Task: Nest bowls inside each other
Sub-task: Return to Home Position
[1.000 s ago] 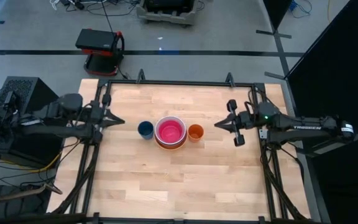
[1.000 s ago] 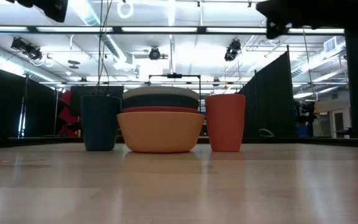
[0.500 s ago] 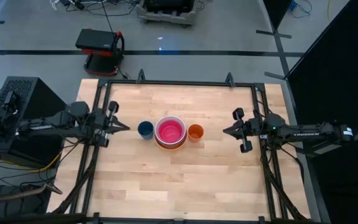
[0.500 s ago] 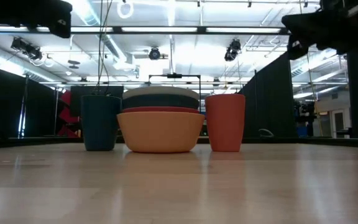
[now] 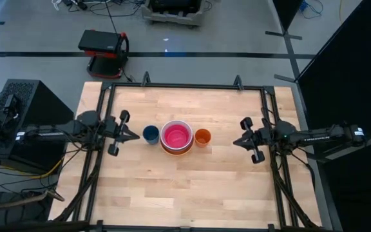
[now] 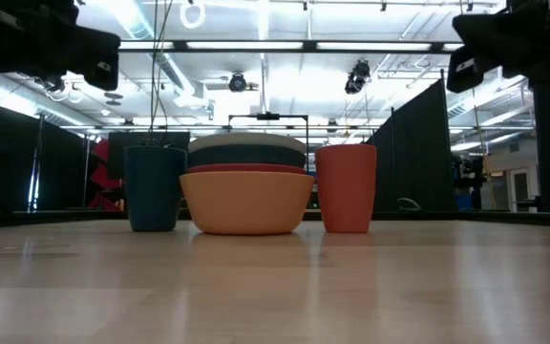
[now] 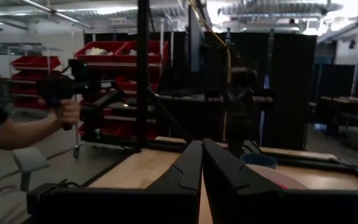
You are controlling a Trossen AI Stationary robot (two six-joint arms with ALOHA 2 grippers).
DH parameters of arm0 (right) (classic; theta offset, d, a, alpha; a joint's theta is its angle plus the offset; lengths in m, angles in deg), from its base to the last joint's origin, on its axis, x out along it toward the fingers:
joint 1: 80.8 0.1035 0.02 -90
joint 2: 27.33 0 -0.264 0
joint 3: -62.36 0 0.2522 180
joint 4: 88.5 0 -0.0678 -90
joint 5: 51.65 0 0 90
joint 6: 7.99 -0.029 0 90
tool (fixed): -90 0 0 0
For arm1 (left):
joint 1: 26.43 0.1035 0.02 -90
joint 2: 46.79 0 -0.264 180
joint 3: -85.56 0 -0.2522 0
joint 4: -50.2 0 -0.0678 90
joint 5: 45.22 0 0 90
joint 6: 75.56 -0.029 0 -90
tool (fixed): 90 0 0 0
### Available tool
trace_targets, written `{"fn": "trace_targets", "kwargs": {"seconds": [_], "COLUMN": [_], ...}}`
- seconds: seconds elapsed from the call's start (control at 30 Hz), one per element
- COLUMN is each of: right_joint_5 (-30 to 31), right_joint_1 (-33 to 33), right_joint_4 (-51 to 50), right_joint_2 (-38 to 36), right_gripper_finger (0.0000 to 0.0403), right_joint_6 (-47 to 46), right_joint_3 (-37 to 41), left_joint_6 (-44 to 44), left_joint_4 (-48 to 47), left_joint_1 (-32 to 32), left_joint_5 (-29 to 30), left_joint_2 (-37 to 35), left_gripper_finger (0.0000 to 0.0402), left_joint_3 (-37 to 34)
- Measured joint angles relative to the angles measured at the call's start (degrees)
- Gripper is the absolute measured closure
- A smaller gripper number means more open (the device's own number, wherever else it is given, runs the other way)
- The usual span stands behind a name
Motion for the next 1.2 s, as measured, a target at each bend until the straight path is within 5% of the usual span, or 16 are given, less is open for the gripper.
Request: {"fn": "trace_targets", "kwargs": {"seconds": [0.77, 1.2], "right_joint_5": [-1.43, -0.26], "right_joint_1": [0.14, 0.14], "right_joint_4": [-25.96, -30.44], "right_joint_2": [-28.44, -28.57], "right_gripper_finger": [0.0403, 0.0403], "right_joint_6": [3.44, 3.99], "right_joint_3": [-0.97, -1.99], "left_joint_6": [1.43, -0.9], "left_joint_4": [1.05, 4.52], "left_joint_1": [0.0, 0.04], "left_joint_5": [-2.64, -6.41], "left_joint_2": [-0.02, -0.08], "left_gripper_finger": [0.0402, 0.0401], "left_joint_3": [-0.13, -2.62]}}
